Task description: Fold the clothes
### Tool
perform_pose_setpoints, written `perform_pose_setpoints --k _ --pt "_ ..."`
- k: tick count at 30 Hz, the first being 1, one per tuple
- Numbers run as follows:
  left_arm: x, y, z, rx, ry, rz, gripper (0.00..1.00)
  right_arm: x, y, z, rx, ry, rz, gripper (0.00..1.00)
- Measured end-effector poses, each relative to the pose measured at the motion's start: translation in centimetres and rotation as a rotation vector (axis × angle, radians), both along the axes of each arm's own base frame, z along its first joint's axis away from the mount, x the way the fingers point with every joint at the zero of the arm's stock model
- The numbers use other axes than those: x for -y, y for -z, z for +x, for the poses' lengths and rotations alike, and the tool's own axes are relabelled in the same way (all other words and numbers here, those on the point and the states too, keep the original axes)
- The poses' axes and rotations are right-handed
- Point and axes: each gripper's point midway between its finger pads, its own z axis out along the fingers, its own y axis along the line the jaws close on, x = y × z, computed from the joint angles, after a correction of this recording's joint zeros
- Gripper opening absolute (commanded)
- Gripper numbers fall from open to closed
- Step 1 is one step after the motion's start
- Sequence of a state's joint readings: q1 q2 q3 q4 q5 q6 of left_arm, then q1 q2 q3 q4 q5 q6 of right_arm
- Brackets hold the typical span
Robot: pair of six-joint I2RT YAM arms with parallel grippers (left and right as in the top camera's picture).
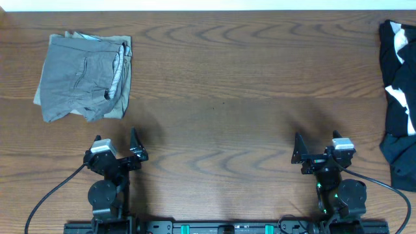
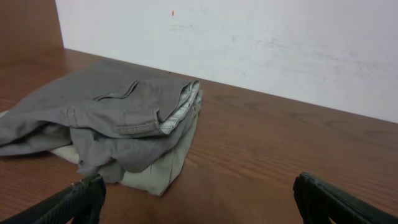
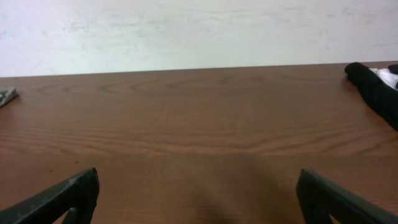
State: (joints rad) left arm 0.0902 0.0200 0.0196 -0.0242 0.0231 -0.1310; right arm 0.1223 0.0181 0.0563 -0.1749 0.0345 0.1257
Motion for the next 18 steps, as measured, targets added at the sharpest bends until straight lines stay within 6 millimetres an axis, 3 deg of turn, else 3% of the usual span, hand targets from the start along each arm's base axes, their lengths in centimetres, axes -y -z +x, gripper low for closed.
perform_pose_setpoints --k 9,18 --pt "1.8 0.0 0.2 0.006 0.1 -0.066 0.98 -0.8 -0.4 0.0 0.008 -0.039 0.066 0.99" --pt "5.7 -0.4 -0.5 -0.033 0.313 -0.191 0.98 -2.5 -7.4 -0.6 0.239 -0.148 0.244 0.99"
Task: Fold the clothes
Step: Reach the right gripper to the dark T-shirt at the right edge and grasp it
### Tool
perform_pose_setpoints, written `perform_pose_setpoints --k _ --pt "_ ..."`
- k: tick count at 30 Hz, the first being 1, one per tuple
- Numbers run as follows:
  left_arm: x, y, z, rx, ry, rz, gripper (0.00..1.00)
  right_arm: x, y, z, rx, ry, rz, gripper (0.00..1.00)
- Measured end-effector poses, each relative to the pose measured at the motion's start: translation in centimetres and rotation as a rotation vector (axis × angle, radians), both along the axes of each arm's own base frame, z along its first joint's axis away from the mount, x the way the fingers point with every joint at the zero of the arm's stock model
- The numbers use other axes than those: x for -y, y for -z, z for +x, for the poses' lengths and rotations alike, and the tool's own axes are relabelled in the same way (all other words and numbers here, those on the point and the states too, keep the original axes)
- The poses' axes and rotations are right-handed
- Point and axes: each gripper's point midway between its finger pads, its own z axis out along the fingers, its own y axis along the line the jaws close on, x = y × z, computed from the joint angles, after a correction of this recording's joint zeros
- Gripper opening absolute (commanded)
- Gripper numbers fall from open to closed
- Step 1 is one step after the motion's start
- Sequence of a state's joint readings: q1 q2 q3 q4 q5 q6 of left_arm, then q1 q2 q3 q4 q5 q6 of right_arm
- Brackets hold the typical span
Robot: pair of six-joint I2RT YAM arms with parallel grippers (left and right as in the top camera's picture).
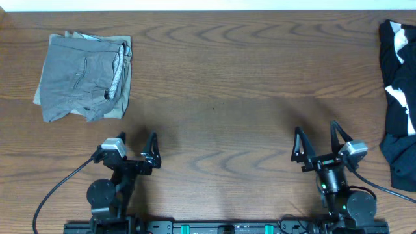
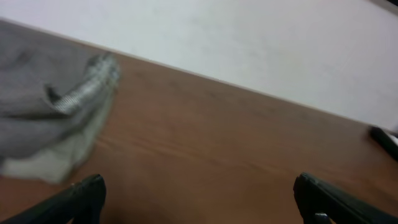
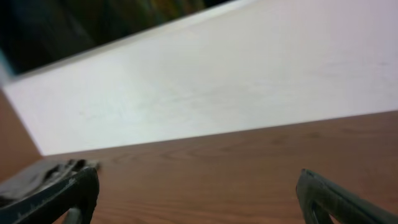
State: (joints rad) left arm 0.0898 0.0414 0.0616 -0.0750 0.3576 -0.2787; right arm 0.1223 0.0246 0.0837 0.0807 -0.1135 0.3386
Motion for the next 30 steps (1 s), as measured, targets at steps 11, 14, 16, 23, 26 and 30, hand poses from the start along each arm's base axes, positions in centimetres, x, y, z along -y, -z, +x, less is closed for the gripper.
perform_pose_setpoints --k 11,14,16,23,26,30 --pt "1.2 -6.5 1.0 -0.245 0.077 -0.036 0.98 0.3 -3.1 3.7 -0.394 0.045 -0.043 0.99" --pt "1.2 -5.5 2.0 -0.448 0.084 -0.055 0.98 0.7 -1.8 6.4 -0.567 0.089 -0.065 0.99" --pt "1.1 -4.9 2.8 -0.57 0.086 -0.071 0.98 0.6 -0.6 8.5 -0.685 0.099 -0.087 0.99" --pt "1.0 -1.0 5.0 -0.839 0.087 -0.108 0.98 -1.0 3.0 14.1 -0.917 0.025 -0.151 0.99" --pt "1.0 0.5 5.2 -0.896 0.087 -0.115 0.98 -0.4 5.4 15.2 -1.021 0.025 -0.154 0.99" --pt "0.9 0.2 6.0 -0.864 0.09 -0.109 0.98 3.8 6.7 17.7 -1.126 0.118 -0.114 0.99"
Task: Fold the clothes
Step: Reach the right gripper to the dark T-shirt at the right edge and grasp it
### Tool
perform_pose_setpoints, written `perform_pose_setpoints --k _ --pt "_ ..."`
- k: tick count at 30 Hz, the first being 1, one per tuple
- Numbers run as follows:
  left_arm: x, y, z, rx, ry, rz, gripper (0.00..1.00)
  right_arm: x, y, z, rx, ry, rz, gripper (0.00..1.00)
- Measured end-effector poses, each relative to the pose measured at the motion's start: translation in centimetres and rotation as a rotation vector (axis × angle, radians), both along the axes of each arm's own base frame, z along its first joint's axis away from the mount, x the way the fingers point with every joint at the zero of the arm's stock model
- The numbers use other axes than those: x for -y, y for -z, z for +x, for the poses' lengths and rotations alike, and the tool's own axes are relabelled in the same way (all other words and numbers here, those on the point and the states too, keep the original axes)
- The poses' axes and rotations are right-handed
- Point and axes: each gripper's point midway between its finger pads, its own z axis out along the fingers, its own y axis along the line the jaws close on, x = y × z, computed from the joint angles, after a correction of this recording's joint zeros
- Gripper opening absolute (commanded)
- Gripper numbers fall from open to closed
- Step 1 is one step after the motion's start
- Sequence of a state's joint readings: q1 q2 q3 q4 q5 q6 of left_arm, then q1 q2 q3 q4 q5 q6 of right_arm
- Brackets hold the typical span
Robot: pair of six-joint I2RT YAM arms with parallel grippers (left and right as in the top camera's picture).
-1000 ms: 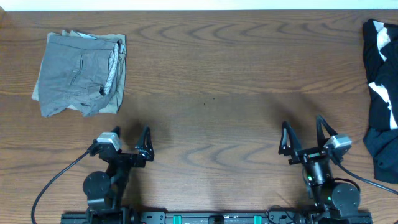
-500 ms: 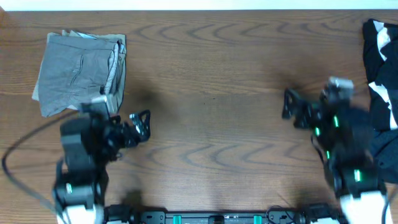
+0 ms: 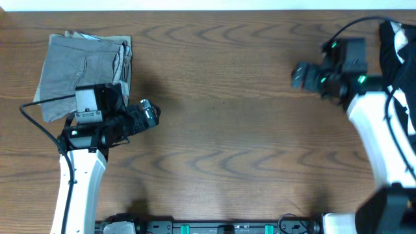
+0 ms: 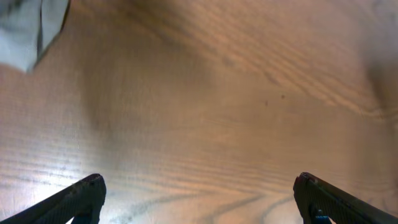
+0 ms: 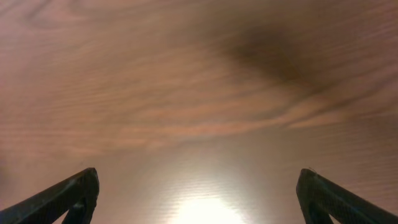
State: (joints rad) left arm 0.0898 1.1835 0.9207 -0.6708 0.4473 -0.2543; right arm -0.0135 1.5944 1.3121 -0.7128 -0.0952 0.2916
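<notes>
A folded stack of grey clothes (image 3: pixel 81 68) lies at the table's far left; a pale corner of it (image 4: pixel 25 28) shows in the left wrist view. A black and white garment pile (image 3: pixel 398 78) lies unfolded at the right edge. My left gripper (image 3: pixel 149 114) hovers just right of the grey stack, open and facing bare wood, with nothing between its fingers (image 4: pixel 81 198). My right gripper (image 3: pixel 299 74) is raised over the far right of the table, left of the black pile. It is open and empty, its fingertips (image 5: pixel 326 194) over glaring wood.
The brown wooden table (image 3: pixel 221 130) runs between the two clothing piles. The white wall edge (image 3: pixel 195 4) borders the far side. Both arm bases and their cables sit along the front edge (image 3: pixel 227 226).
Both arms have left their places by the front edge. The left gripper now hangs beside the grey stack and the right one is far out near the black pile, both looking down at wood.
Both grippers first rested low near the front edge, open, looking across the table. A moment later they had turned and tilted, still near the bases. Now both arms are extended, the left by the grey stack, the right towards the black garments, and both are empty.
</notes>
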Motion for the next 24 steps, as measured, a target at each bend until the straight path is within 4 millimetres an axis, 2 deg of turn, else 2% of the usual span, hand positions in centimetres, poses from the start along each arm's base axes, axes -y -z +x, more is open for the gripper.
perform_pose_setpoints --k 3,6,9,12,16,19,21,24 --pt "-0.1 -0.8 1.0 0.057 0.003 0.006 0.98 4.1 -0.8 2.8 0.009 0.093 -0.018 0.97" --pt "-0.2 -2.2 2.3 0.143 0.007 0.014 0.98 9.5 -2.0 6.0 0.051 0.199 -0.039 0.92" --pt "-0.2 -3.4 2.8 0.196 0.008 0.02 0.98 14.9 -2.4 7.9 0.082 0.297 -0.065 0.9" --pt "-0.2 -3.6 2.6 0.198 0.008 0.02 0.98 20.2 -1.8 8.8 0.086 0.398 -0.103 0.88" --pt "-0.1 -3.1 2.0 0.166 0.011 0.019 0.98 26.6 0.8 8.2 0.057 0.525 -0.154 0.84" --pt "-0.1 -2.9 1.8 0.156 0.013 0.02 0.98 30.8 3.7 6.5 0.013 0.604 -0.157 0.78" --pt "-0.1 -2.9 1.8 0.156 0.013 0.02 0.98 32.9 5.0 5.4 -0.009 0.645 -0.159 0.72" --pt "-0.1 -2.9 1.8 0.156 0.015 0.021 0.98 36.1 6.2 3.5 -0.029 0.702 -0.178 0.71"
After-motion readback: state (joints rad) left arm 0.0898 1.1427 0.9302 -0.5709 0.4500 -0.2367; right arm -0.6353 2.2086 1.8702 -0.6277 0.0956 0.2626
